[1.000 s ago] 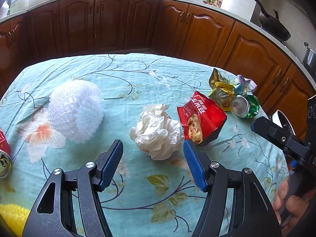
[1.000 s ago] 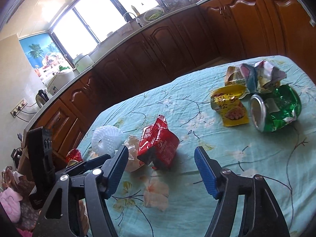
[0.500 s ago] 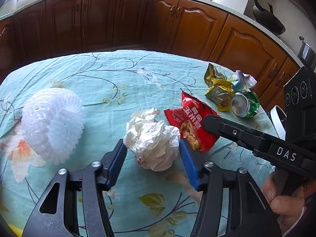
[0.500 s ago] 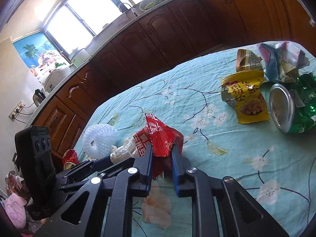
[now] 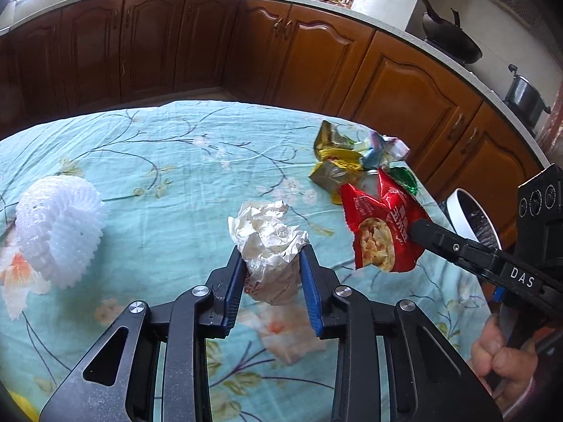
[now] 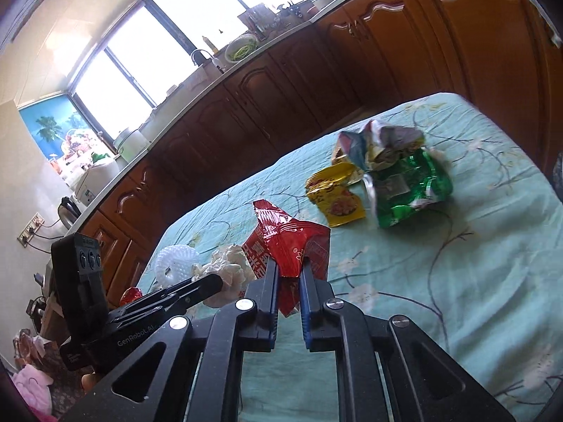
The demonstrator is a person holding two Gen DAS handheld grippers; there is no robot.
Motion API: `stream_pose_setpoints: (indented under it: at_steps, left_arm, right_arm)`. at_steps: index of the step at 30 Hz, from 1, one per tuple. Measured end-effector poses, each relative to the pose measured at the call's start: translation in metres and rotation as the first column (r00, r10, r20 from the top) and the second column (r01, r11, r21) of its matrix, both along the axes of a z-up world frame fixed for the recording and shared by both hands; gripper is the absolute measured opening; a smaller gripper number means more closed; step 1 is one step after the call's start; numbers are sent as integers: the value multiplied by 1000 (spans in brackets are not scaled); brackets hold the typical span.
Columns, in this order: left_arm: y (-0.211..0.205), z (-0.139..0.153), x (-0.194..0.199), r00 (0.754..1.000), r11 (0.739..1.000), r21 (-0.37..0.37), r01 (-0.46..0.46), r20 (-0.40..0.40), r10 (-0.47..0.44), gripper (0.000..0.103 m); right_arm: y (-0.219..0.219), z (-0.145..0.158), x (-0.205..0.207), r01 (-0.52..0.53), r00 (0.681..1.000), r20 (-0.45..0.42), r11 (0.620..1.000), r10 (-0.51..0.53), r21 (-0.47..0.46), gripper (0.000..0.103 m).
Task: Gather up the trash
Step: 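Carry red bag and white paper over bin and open both tools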
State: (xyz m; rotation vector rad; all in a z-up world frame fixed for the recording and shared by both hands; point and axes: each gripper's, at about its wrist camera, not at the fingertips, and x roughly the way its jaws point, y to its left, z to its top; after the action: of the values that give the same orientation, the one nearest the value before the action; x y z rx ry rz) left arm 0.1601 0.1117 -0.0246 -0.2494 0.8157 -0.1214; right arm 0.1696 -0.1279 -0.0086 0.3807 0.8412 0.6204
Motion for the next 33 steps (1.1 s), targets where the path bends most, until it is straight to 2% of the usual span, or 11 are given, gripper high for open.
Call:
stream_pose_setpoints:
  at_steps: [6, 13, 24, 33]
  left_arm:
    - [-48, 11, -2, 995, 995, -10, 95, 28, -94, 29]
    - [-104, 18, 3, 980, 980, -33, 195, 40, -193, 29]
    - [-183, 32, 15, 941, 942, -26, 335, 65, -333, 29]
    - [-229, 43, 26, 916, 918, -24, 395, 80, -392, 29]
  right_arm:
    - [-54, 6, -12, 110, 994, 9, 994, -110, 15, 10]
    - [-115, 12, -24, 231, 973, 25, 973, -231, 3, 10]
    - [-200, 22, -38, 417, 908, 47, 909, -417, 10, 10]
    - [-240, 24, -43, 496, 866, 68, 868, -496, 6, 10]
